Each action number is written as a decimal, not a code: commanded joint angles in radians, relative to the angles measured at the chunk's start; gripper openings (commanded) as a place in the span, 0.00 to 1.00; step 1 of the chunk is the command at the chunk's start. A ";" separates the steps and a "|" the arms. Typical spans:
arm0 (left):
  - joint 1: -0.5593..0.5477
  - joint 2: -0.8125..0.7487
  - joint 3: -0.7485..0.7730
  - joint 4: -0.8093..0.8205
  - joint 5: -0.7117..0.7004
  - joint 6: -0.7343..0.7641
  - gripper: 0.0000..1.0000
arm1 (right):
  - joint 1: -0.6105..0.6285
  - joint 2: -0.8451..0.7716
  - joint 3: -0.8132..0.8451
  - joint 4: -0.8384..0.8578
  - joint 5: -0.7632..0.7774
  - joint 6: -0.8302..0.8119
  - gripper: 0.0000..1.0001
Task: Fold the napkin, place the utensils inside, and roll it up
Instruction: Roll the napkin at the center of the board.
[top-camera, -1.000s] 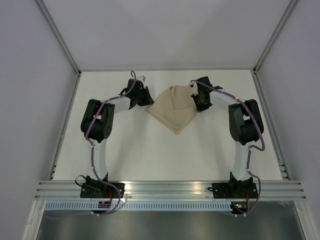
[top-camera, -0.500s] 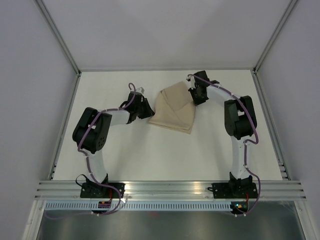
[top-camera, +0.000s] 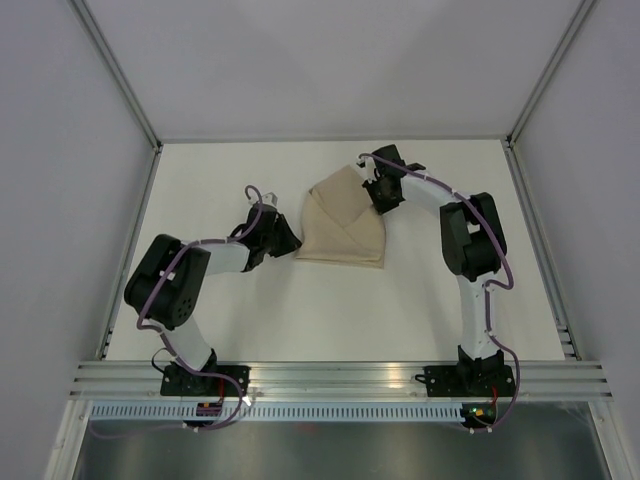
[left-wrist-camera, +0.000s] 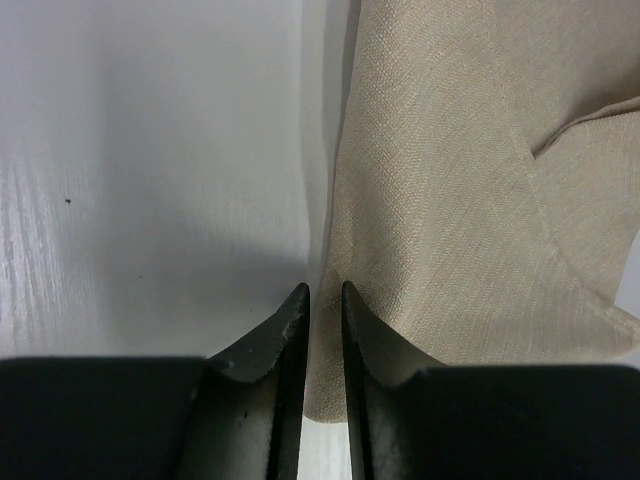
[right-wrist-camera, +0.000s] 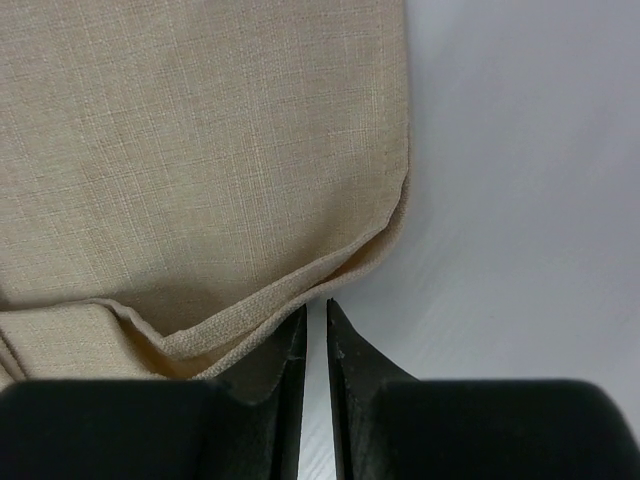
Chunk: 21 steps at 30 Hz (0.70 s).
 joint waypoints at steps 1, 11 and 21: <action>-0.004 -0.050 -0.029 -0.037 -0.036 -0.031 0.25 | 0.013 0.021 -0.025 -0.086 -0.016 -0.003 0.20; -0.005 -0.215 -0.019 -0.148 -0.163 0.014 0.31 | -0.071 -0.069 -0.012 -0.036 0.038 0.001 0.21; -0.004 -0.313 0.113 -0.219 -0.146 0.132 0.39 | -0.105 -0.361 -0.210 0.070 -0.092 -0.150 0.39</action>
